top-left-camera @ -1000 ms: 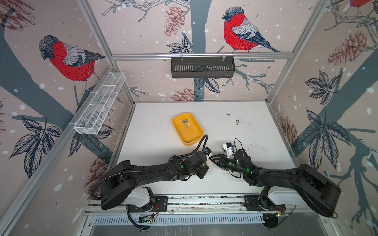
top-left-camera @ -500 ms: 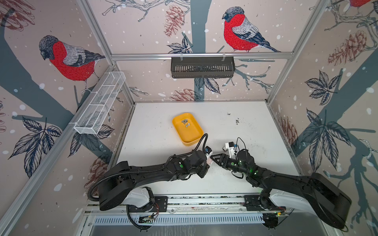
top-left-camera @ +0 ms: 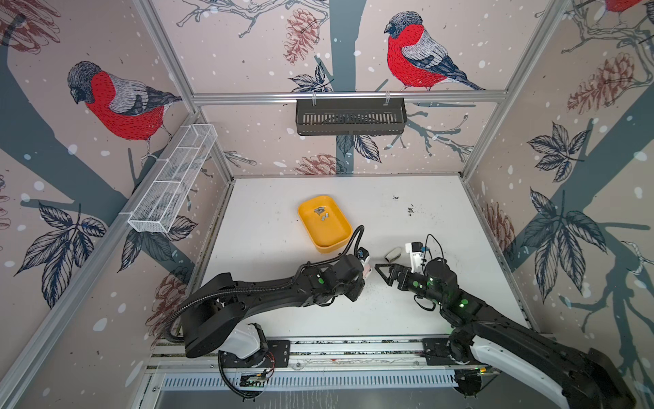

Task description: Load the staples into the stapler

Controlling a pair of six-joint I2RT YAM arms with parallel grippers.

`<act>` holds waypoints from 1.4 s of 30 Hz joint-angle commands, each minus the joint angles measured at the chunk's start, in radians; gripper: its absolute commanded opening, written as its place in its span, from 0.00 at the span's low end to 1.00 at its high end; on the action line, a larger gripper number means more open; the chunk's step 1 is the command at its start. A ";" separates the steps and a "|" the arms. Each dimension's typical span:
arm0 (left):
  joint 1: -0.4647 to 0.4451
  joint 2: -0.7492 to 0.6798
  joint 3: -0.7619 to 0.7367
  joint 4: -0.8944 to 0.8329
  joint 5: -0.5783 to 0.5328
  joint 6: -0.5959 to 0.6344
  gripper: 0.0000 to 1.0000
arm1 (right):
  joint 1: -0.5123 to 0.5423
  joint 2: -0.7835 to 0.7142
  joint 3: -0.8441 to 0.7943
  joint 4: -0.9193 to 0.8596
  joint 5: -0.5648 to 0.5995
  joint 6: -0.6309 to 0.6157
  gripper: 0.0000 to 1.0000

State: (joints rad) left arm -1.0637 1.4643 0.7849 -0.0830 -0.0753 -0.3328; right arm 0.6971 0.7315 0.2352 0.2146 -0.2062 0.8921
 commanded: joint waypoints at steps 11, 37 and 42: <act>0.058 0.132 0.088 -0.020 0.016 0.044 0.18 | -0.031 -0.071 0.030 -0.215 0.103 -0.169 1.00; 0.058 0.275 0.167 -0.020 0.013 0.192 0.20 | -0.041 -0.057 0.018 -0.220 0.117 -0.178 1.00; 0.059 0.302 0.192 -0.035 -0.011 0.190 0.19 | -0.044 -0.052 0.023 -0.224 0.118 -0.180 1.00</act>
State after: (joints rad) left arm -1.0080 1.7565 0.9607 -0.1043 -0.0616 -0.1535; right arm 0.6556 0.6754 0.2520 -0.0158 -0.0978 0.7227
